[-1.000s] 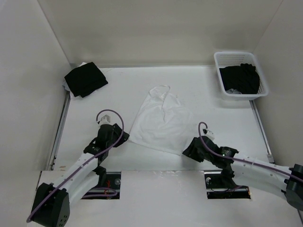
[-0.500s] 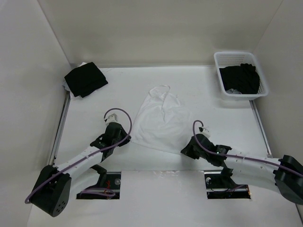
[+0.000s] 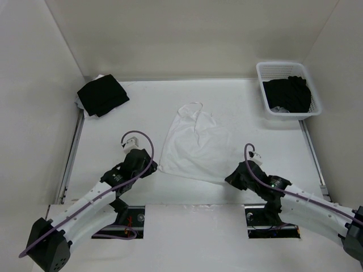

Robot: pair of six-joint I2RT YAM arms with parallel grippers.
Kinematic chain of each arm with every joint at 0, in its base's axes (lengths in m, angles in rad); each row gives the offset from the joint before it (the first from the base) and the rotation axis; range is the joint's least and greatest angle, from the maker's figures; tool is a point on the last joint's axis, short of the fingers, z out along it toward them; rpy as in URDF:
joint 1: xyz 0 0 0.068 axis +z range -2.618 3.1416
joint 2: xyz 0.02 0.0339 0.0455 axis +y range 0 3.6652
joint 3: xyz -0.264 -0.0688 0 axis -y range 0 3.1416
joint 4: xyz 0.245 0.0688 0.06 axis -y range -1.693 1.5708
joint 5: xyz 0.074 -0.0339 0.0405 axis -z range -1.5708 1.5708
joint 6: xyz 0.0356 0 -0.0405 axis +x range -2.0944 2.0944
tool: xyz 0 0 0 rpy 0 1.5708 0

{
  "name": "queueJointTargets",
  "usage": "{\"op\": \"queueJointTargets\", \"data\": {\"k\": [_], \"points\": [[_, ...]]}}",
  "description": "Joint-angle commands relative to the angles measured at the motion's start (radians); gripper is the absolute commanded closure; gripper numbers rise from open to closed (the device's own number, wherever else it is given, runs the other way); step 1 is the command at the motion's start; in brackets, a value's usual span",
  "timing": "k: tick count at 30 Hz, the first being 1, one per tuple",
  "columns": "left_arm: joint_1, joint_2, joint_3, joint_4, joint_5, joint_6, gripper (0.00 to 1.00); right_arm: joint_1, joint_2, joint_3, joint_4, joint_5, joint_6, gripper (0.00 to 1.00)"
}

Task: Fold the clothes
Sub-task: Flatten the tank top out

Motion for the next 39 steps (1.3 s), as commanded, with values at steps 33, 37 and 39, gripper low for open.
{"op": "queueJointTargets", "data": {"k": [33,37,39], "points": [[-0.093,0.397,-0.014,0.337,-0.03,0.128,0.8,0.036,-0.01,0.03,-0.003,0.039,-0.005,0.96],[-0.088,0.34,-0.025,0.302,-0.032,0.102,0.79,0.036,-0.003,0.03,-0.001,0.039,-0.006,0.96],[-0.09,0.311,-0.031,0.284,-0.032,0.085,0.8,0.036,-0.002,0.03,0.001,0.041,-0.006,0.96]]}}
